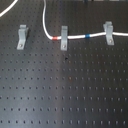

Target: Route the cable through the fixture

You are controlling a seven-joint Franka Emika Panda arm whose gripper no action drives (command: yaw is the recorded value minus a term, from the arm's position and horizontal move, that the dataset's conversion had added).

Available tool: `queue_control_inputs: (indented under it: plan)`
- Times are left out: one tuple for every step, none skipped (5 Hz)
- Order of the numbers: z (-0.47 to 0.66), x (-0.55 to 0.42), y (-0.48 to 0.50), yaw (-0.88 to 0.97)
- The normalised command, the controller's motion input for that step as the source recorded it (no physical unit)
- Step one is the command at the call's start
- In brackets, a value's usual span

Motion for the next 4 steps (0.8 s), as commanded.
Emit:
queue_control_inputs:
  plan:
    - [0.15,-0.139,0.463,0.46]
    - [0.16,-0.206,0.122,0.91]
    - [0.14,-0.192,0.150,0.90]
    - [0.17,-0.202,0.180,0.87]
